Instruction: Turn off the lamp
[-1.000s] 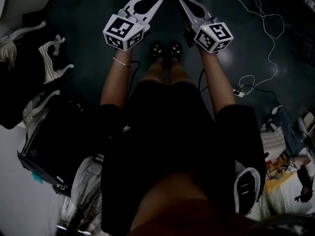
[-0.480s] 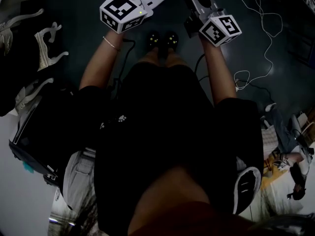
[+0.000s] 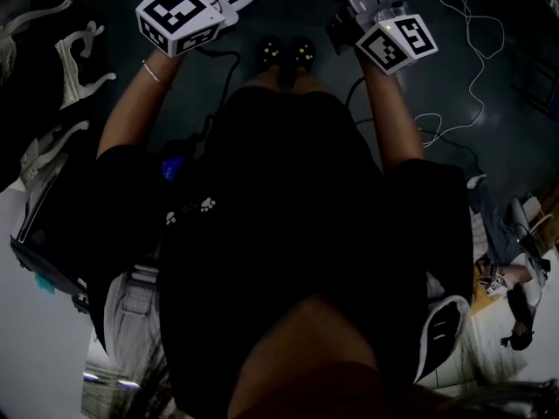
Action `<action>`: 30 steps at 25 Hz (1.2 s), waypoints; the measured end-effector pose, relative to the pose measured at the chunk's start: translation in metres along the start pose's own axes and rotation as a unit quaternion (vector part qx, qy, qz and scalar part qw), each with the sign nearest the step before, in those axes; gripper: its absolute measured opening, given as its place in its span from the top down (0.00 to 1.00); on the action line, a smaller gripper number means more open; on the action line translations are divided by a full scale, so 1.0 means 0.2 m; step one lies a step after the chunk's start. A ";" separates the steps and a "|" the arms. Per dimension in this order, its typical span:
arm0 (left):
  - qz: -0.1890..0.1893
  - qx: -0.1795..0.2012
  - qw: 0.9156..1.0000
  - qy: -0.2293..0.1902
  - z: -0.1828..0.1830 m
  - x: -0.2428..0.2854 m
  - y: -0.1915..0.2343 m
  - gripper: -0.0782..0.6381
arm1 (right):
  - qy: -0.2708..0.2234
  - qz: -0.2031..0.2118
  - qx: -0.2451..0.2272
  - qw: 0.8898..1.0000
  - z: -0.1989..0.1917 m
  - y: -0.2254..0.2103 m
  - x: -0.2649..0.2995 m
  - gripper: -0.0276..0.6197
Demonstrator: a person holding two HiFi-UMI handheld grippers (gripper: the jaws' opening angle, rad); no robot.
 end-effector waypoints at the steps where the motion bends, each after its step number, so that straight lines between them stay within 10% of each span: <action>1: 0.003 -0.001 1.000 -0.004 0.00 -0.02 0.00 0.88 | 0.003 0.004 -0.003 1.000 0.00 0.01 0.01 0.96; 30: 0.132 -0.040 0.989 -0.052 0.03 -0.48 0.03 0.88 | 0.040 0.042 -0.041 0.997 0.01 0.33 0.09 0.96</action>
Point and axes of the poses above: the fingertips, and each gripper's own axes: x forward along the fingers, y to its left, z out of its top, the point moved 4 cm from there along -x, backward along the fingers, and after that the axes turned 10 degrees about z, right-handed, at the moved point
